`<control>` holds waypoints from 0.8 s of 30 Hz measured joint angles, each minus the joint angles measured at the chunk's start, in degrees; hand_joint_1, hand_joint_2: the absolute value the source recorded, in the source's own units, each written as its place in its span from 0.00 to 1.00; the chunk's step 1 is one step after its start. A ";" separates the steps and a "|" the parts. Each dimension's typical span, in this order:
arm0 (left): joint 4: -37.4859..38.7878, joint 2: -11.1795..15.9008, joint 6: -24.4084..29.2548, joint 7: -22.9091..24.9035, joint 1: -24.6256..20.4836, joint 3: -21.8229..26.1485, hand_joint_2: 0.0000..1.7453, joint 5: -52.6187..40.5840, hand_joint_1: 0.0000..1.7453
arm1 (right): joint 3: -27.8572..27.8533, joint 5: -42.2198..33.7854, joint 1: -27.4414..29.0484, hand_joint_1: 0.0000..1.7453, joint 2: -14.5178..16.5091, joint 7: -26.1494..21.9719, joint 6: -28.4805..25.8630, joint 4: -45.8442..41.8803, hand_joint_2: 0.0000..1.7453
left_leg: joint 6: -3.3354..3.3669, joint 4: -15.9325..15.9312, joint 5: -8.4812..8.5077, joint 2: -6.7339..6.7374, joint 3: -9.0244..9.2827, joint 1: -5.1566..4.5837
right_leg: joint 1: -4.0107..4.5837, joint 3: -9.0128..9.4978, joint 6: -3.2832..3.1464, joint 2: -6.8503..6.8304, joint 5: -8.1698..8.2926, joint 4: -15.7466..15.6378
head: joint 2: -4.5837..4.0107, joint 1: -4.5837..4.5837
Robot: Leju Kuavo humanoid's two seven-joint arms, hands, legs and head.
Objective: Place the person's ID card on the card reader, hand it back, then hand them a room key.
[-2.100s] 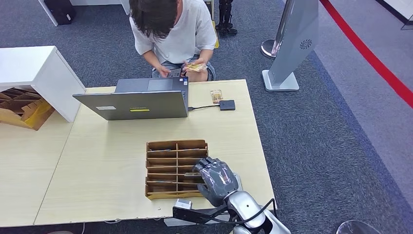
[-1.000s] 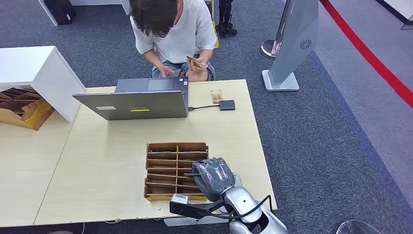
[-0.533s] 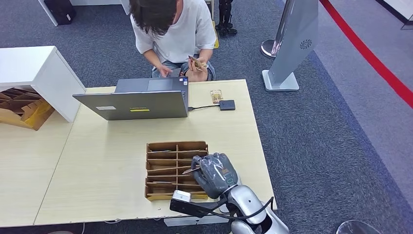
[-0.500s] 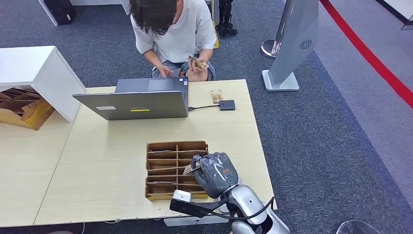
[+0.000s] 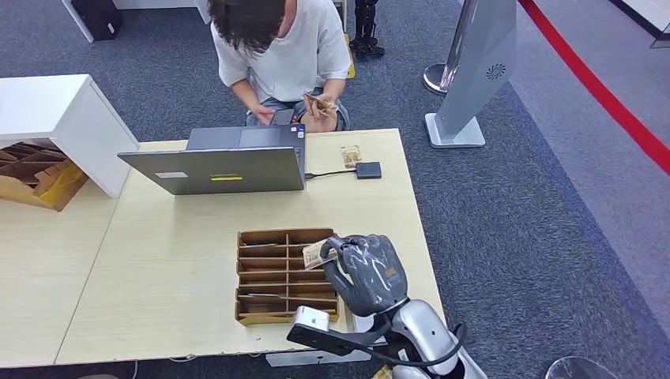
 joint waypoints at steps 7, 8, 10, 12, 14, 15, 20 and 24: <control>0.00 -0.02 -0.02 0.00 0.10 0.01 0.00 -0.02 0.00 | -1.33 -0.18 0.66 1.00 -0.86 -1.06 -0.86 -4.78 1.00 | 0.00 0.00 0.00 0.00 0.00 0.00 | 0.00 0.00 0.00 0.00 0.00 0.00 | 0.00 0.00; 0.00 -0.02 -0.03 0.00 0.10 0.01 0.00 -0.03 0.00 | -1.57 -0.29 0.67 1.00 -0.95 -1.17 -0.93 -5.22 1.00 | 0.00 0.00 0.00 0.00 0.00 0.00 | 0.00 0.00 0.00 0.00 0.00 0.00 | 0.00 0.00; 0.00 -0.02 -0.03 -0.01 0.11 0.01 0.00 -0.07 0.00 | -1.98 -0.58 0.66 1.00 -1.08 -1.43 -1.03 -5.89 1.00 | 0.00 0.00 0.00 0.00 0.00 0.00 | 0.00 0.01 0.00 0.00 0.00 0.00 | 0.00 0.00; 0.00 -0.02 -0.02 -0.03 0.11 0.01 0.00 -0.16 0.00 | -2.32 -1.05 0.62 1.00 -1.16 -1.64 -1.05 -6.35 1.00 | 0.00 0.00 0.00 0.00 0.00 0.00 | 0.00 0.01 0.00 0.00 0.00 0.00 | 0.00 -0.01; 0.00 -0.02 -0.02 -0.04 0.11 0.01 0.00 -0.27 0.00 | -2.71 -1.40 0.54 1.00 -1.21 -1.70 -1.01 -6.60 1.00 | 0.00 0.00 0.00 0.00 0.00 0.00 | 0.00 0.01 0.00 0.00 0.00 0.00 | 0.00 -0.01; 0.00 -0.02 -0.02 -0.05 0.11 0.01 0.00 -0.32 0.00 | -2.91 -1.49 0.48 1.00 -1.23 -1.70 -0.98 -6.67 1.00 | 0.00 0.00 0.00 0.00 0.00 0.00 | 0.00 0.01 0.00 0.00 0.01 0.00 | 0.00 0.00; 0.00 -0.02 -0.02 -0.07 0.10 0.01 0.00 -0.43 0.00 | -3.41 -1.73 0.27 1.00 -1.37 -1.71 -0.82 -6.91 1.00 | 0.00 0.00 0.00 0.00 0.00 0.00 | 0.00 0.01 0.00 0.00 0.01 0.00 | 0.00 -0.01; 0.00 -0.02 -0.02 -0.07 0.10 0.01 0.00 -0.45 0.00 | -3.53 -1.73 0.24 1.00 -1.49 -1.71 -0.73 -6.91 1.00 | 0.00 0.00 0.00 0.00 0.00 0.00 | 0.00 0.01 0.00 0.00 0.01 0.00 | 0.00 0.00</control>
